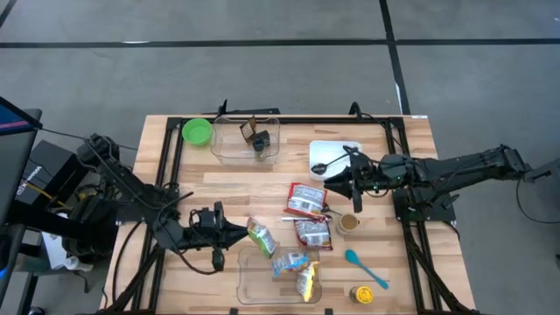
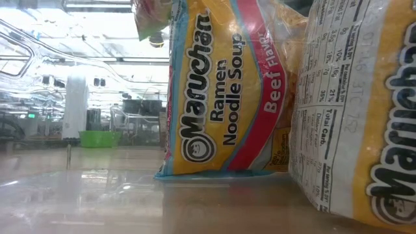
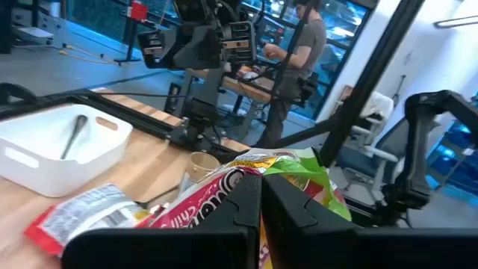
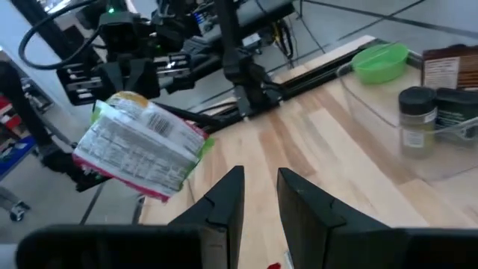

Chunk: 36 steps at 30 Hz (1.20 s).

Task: Pick & Place Food Item
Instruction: Put the green noodle pack into the bottom transparent bin

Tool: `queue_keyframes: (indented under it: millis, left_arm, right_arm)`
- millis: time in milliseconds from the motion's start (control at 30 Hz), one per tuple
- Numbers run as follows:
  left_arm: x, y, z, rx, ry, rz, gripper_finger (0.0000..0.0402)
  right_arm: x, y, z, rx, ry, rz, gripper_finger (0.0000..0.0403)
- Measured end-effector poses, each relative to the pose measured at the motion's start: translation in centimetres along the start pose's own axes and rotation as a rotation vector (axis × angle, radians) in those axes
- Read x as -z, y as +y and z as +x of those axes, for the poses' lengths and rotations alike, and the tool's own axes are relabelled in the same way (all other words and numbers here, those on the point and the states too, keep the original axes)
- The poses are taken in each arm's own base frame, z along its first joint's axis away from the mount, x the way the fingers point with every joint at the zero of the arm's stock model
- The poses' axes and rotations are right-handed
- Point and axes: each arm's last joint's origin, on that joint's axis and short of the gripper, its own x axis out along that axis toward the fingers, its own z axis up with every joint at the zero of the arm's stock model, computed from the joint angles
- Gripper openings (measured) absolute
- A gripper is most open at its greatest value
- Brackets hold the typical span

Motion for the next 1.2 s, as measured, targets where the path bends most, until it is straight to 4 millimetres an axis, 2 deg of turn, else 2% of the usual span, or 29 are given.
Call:
queue_keyframes:
  millis: [200,533,900,1200]
  left_arm:
    - [0.7,-0.6,0.3,0.063,-0.002,-0.034,0.0]
    - [1.9,-0.3,1.7,0.032,-0.013,-0.033,0.0]
    - [2.2,-2.5,-1.1,0.238,0.067,-0.04,0.0]
    - [4.4,-2.0,-1.8,0.197,0.265,-0.072,0.0]
  right_arm:
    - [0.3,0.6,-0.1,0.015,-0.01,-0.01,0.0077]
    - [0.2,1.8,-0.4,-0.007,-0.074,-0.057,0.0077]
    - [0.3,1.9,-0.4,-0.007,-0.064,-0.062,0.0077]
    - [0.4,1.9,-0.4,-0.005,-0.061,-0.063,0.0077]
